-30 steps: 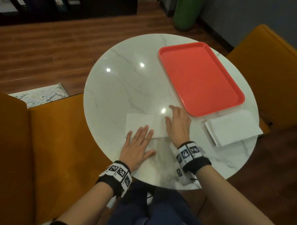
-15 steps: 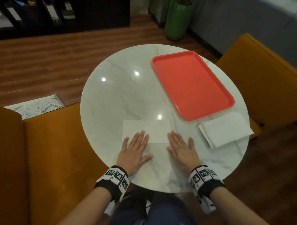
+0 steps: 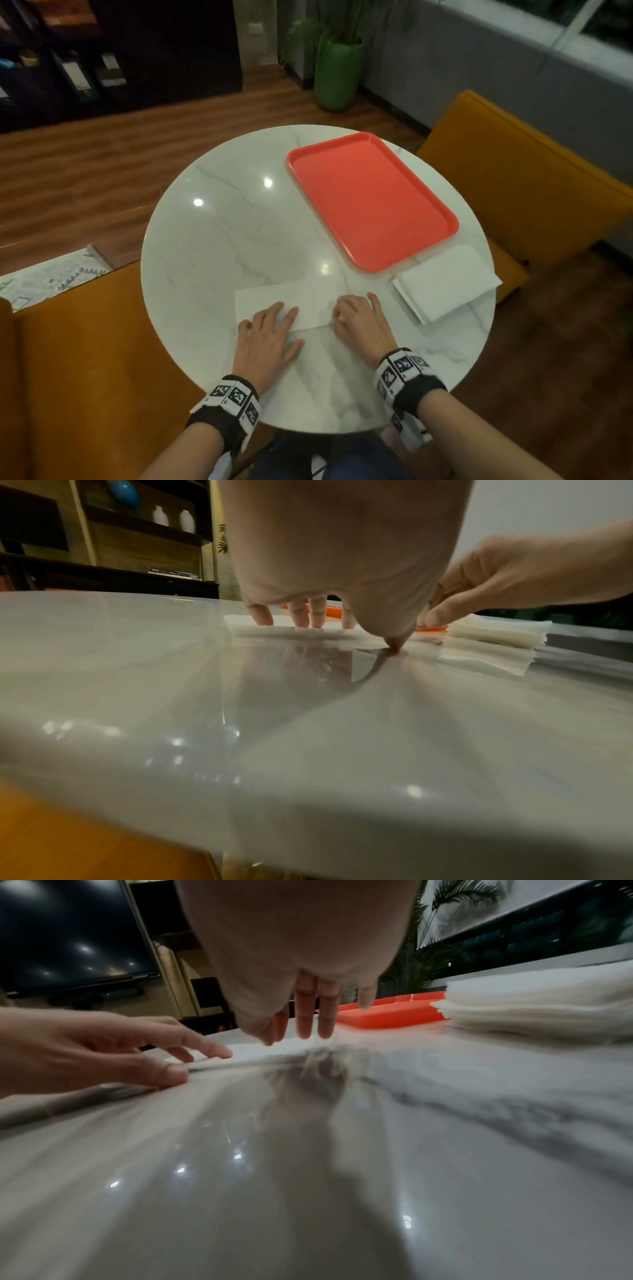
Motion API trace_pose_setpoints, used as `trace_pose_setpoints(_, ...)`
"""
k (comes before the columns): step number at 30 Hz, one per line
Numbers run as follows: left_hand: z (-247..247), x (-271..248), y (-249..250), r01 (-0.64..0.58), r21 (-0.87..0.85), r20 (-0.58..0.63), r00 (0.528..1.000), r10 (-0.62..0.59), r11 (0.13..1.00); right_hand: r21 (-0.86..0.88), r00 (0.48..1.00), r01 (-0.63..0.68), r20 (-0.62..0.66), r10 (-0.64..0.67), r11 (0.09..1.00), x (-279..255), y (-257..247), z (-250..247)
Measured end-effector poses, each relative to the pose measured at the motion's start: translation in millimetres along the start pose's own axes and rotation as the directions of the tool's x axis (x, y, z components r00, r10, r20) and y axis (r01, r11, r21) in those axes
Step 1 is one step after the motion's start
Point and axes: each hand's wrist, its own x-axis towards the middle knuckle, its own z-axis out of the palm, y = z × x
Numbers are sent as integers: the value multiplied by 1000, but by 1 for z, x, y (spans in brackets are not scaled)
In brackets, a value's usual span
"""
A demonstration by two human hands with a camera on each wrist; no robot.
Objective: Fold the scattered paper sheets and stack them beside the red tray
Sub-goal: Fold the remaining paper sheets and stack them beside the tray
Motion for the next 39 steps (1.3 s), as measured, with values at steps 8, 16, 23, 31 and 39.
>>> trace_pose_setpoints(8,-6,7,36,-40,33,35,999,39,999,-126,992,103,90,-92,987,-3,21,-3)
trace_pose_setpoints(16,-31,10,89,37,-277,-118,990,-72,960,436,998,46,12,-56,899,-12,80,-73)
trace_pose_setpoints(23,-108,72,185,66,-901,44,997,-62,429,887,992,-123,92,91,446,-17,192,-174)
trace_pose_setpoints(31,-54,147,237,277,-926,181,921,-345,255,734,899,-435,315,305,522,2,314,-141)
trace_pose_setpoints(39,-10,152,254,419,-771,62,799,-598,480,382,856,-515,260,446,767,25,313,-119)
